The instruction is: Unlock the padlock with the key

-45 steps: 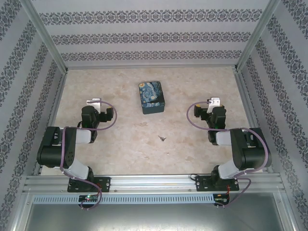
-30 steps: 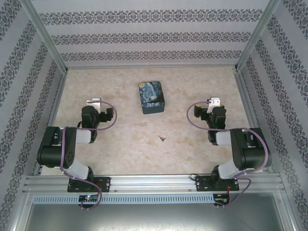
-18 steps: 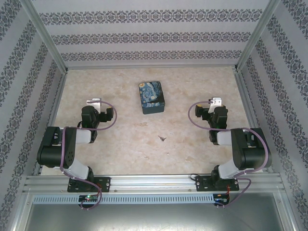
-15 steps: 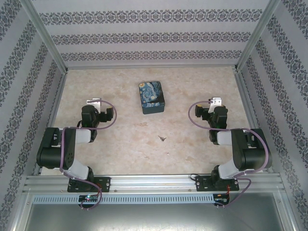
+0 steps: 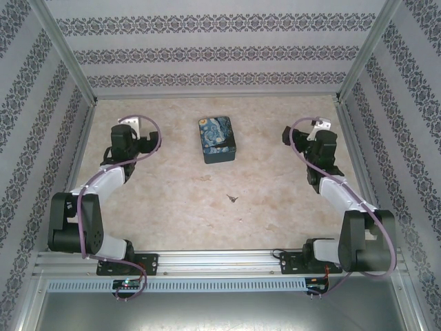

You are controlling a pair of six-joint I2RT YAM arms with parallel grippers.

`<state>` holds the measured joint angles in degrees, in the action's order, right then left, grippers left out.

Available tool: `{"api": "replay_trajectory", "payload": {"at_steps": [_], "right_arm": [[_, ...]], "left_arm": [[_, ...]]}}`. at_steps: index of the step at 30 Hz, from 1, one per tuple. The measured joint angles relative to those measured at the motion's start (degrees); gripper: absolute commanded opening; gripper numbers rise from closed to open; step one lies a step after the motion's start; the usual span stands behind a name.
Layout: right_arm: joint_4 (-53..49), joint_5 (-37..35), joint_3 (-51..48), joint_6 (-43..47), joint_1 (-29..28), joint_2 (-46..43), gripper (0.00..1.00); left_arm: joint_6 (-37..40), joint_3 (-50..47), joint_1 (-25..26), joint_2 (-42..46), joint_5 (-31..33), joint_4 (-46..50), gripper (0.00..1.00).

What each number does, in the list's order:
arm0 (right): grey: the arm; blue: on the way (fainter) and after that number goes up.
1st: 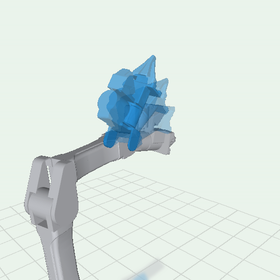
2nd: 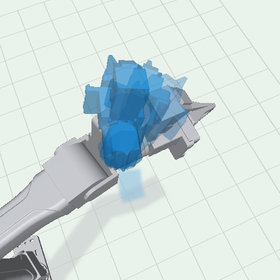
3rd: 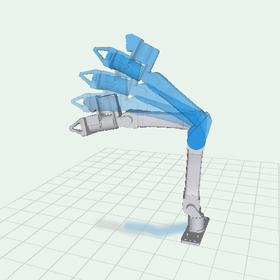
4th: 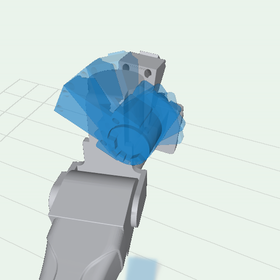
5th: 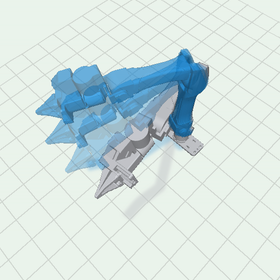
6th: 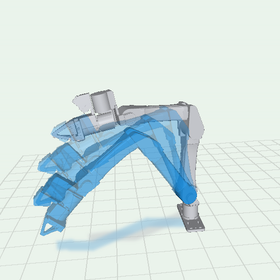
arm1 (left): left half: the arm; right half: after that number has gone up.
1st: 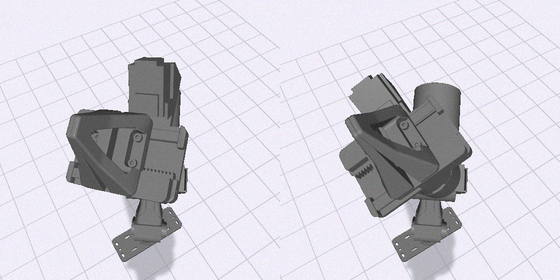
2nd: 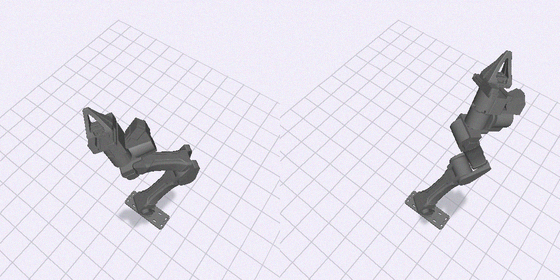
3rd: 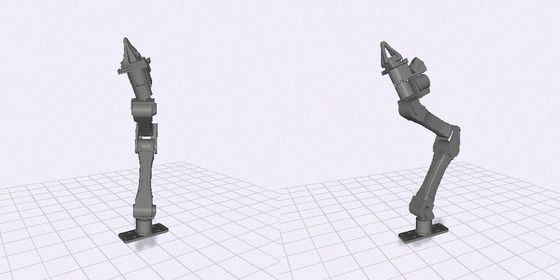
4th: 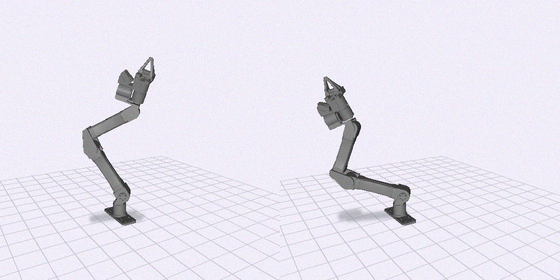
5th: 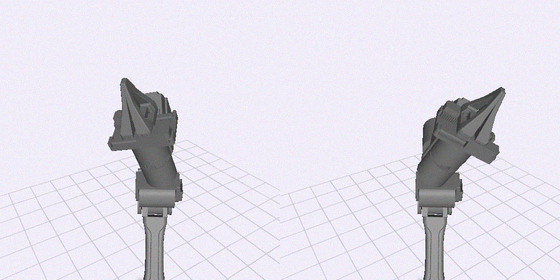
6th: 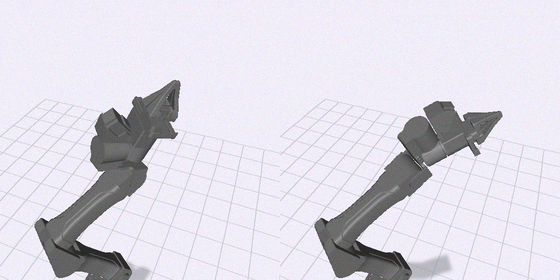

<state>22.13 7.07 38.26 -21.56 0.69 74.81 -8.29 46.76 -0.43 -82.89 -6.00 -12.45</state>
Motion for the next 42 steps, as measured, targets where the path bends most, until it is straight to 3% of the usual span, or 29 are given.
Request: {"api": "replay_trajectory", "payload": {"at_steps": [5, 10, 19, 30, 35, 38, 42], "right_arm": [[-1.99, 7.78, 5.57, -10.12, -3.17, 7.34, 0.92], [-2.95, 11.43, 11.19, -17.86, -11.76, 15.85, 0.88], [-4.37, 7.74, 19.41, -24.90, -24.81, 26.23, 0.86], [-4.70, 5.64, 29.51, -28.46, -38.69, 35.19, 0.82], [-3.87, 7.45, 28.70, -29.14, -42.86, 34.36, 0.86], [-4.39, 6.82, 23.69, -28.89, -42.07, 29.81, 0.98], [-6.36, 3.80, 16.79, -27.76, -39.21, 20.52, 0.98]], "left_arm": [[-7.08, 12.81, 0.31, -5.84, -0.55, 11.02, 1.00], [-13.46, 26.56, 1.18, -14.21, -5.11, 20.35, 1.00], [-20.22, 41.86, 6.19, -27.15, -12.11, 30.18, 1.00], [-22.05, 48.78, 9.92, -34.32, -14.99, 35.01, 1.00], [-22.69, 53.99, 9.92, -38.29, -16.72, 35.95, 1.00], [-22.91, 59.12, 9.94, -42.01, -18.08, 36.79, 1.00], [-23.26, 68.78, 10.40, -48.57, -19.67, 39.87, 1.00]]}}
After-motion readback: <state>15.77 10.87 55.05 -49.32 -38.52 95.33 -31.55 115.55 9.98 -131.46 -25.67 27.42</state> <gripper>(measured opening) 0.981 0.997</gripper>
